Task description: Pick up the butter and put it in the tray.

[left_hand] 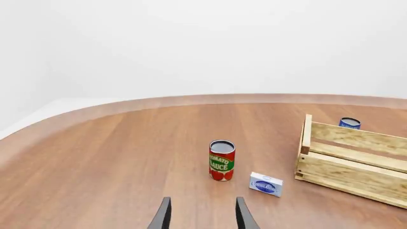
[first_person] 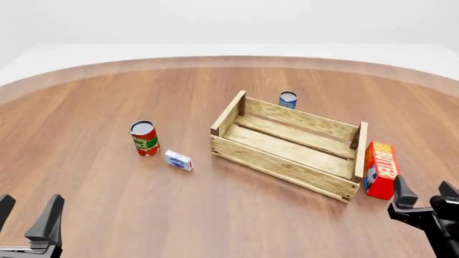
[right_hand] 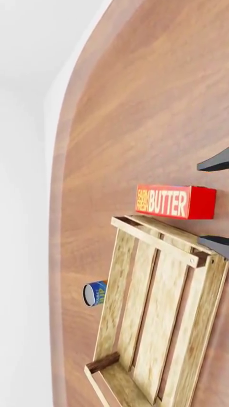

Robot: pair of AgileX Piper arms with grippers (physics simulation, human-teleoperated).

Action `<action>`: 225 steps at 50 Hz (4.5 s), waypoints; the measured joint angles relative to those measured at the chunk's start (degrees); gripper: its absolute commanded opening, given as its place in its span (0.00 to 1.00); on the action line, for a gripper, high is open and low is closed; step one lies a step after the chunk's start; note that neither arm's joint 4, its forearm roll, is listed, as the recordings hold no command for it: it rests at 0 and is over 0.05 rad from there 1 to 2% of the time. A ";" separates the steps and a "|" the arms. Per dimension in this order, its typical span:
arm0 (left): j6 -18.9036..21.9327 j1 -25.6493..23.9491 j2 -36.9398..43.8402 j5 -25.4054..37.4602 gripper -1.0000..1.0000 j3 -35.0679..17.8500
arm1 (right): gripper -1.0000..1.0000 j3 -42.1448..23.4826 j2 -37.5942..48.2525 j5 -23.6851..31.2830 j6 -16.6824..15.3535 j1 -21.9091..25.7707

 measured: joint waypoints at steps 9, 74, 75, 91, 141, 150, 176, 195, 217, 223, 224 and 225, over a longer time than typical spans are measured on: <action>0.00 0.00 0.00 0.00 1.00 0.00 | 1.00 0.01 5.41 -4.68 -0.01 -0.36; 0.00 0.00 0.00 0.00 1.00 0.00 | 1.00 -0.01 26.55 -23.81 0.04 -0.66; 0.00 0.00 0.00 0.00 1.00 0.00 | 1.00 -0.01 26.80 -24.03 0.03 -0.66; 0.00 0.00 0.00 0.00 1.00 0.00 | 1.00 -0.24 30.38 -27.06 0.00 -0.60; 0.00 0.00 0.00 0.00 1.00 0.00 | 1.00 -3.25 39.28 -31.99 -0.54 -0.38; 0.00 0.00 0.00 0.00 1.00 0.00 | 1.00 -3.93 40.88 -32.38 -0.81 -0.40; 0.00 0.00 0.00 0.00 1.00 0.00 | 1.00 -5.39 43.49 -32.58 -1.04 -0.84; 0.00 0.00 0.00 0.00 1.00 0.00 | 1.00 -6.71 45.37 -32.66 -1.16 -0.83; 0.00 0.00 0.00 0.00 1.00 0.00 | 1.00 -7.96 47.63 -32.73 -1.42 -0.72; 0.00 0.00 0.00 0.00 1.00 0.00 | 1.00 -8.33 48.41 -32.74 -1.43 -0.75; 0.00 0.00 0.00 0.00 1.00 0.00 | 1.00 -8.40 48.56 -32.74 -1.41 -0.76; 0.00 0.00 0.00 0.00 1.00 0.00 | 1.00 -8.47 48.71 -32.74 -1.37 -0.77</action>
